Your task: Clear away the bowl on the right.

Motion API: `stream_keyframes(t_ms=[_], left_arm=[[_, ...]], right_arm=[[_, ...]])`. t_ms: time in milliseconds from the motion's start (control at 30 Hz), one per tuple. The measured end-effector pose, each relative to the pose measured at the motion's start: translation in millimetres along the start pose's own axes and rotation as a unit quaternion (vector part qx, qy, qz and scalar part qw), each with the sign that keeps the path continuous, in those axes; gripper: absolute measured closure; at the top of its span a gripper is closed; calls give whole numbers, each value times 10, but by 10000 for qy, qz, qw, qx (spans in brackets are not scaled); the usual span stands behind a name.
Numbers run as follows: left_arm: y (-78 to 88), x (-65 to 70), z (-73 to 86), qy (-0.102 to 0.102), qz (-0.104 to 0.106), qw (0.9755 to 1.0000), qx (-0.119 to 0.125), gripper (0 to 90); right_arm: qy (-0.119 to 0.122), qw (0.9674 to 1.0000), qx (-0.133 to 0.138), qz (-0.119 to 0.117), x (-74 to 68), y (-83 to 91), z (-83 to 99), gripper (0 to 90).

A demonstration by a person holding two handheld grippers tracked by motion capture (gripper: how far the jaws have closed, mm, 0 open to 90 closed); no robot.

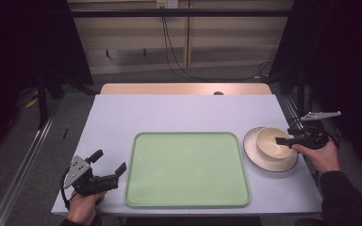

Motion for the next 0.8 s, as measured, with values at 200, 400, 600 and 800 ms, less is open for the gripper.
stream_keyframes(t_ms=[200, 400, 600, 800], left_arm=[[-11, 1, -2, 65, 10, 10000, 24, 3], [-7, 3, -2, 62, 5, 10000, 36, 3], [-7, -1, 1, 74, -23, 10000, 21, 3], [-1, 0, 1, 56, -8, 10000, 35, 3]], right_arm=[[1, 9996, -269, 40, 53, -149, -8, 360], [2, 9997, -256, 65, 78, -129, 13, 547], [-71, 9991, -397, 101, 132, -151, 78, 626], [-56, 9981, -601, -89, 114, -212, 114, 696]])
Point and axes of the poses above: each handheld gripper's, and its own axes: y roughly backward along the jaws, z roughly out of its underside, x roughly to its right, the point moved 8 cm from there along -y, roughly forward along the jaws, and after that the axes turned 10 degrees about -x, right-handed, at the moved point
